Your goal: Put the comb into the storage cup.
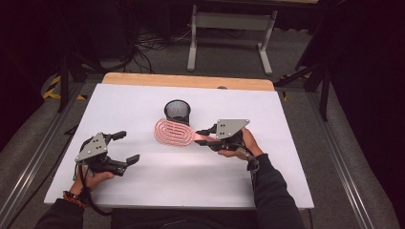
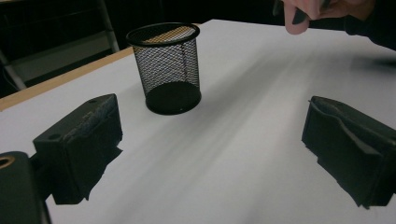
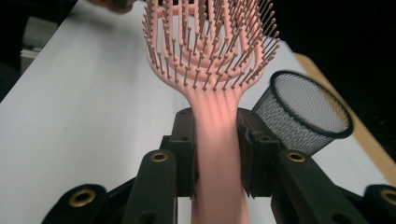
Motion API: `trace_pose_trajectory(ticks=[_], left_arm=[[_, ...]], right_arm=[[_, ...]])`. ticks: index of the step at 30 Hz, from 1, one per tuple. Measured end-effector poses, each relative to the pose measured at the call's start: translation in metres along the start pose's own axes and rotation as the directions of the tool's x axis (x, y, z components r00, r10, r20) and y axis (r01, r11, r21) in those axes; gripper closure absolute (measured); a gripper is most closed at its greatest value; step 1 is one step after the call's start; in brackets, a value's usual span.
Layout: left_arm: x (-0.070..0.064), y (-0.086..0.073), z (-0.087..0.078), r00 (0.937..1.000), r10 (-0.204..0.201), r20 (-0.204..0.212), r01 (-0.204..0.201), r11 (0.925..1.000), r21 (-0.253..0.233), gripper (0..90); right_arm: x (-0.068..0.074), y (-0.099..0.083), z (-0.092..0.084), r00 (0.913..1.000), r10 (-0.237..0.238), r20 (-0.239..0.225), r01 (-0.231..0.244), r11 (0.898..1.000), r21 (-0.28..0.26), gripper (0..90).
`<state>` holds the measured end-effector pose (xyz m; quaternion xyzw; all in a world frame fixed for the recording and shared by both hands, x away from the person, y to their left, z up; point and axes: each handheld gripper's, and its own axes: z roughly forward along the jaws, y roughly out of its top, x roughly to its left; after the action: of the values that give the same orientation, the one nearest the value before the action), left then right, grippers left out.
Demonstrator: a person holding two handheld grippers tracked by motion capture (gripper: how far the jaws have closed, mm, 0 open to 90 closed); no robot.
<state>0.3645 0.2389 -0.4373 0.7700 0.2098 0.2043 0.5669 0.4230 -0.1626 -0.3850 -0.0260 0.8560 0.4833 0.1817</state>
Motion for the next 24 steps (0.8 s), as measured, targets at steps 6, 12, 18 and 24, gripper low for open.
trace_pose_trajectory(ticks=[6, 12, 18, 24], left_arm=[[-0.001, 0.002, 0.001, 0.9997, -0.021, 0.011, 0.021, 0.9995, -0.022, 6.4], [-0.004, 0.007, 0.005, 0.9992, -0.032, 0.023, 0.033, 0.9988, -0.037, 8.1], [-0.012, 0.022, 0.012, 0.9985, -0.038, 0.039, 0.041, 0.9965, -0.072, 10.3], [-0.021, 0.044, 0.025, 0.9981, -0.048, 0.038, 0.053, 0.9917, -0.117, 11.5]], right_arm=[[0.003, 0.003, 0.002, 0.9959, 0.073, 0.054, -0.067, 0.992, -0.105, 69.8], [0.006, 0.005, 0.010, 0.9911, 0.101, 0.087, -0.090, 0.988, -0.122, 69.8], [0.009, 0.006, 0.017, 0.9908, 0.097, 0.094, -0.087, 0.990, -0.107, 69.8], [0.011, 0.005, 0.020, 0.9874, 0.108, 0.116, -0.095, 0.989, -0.111, 69.8]])
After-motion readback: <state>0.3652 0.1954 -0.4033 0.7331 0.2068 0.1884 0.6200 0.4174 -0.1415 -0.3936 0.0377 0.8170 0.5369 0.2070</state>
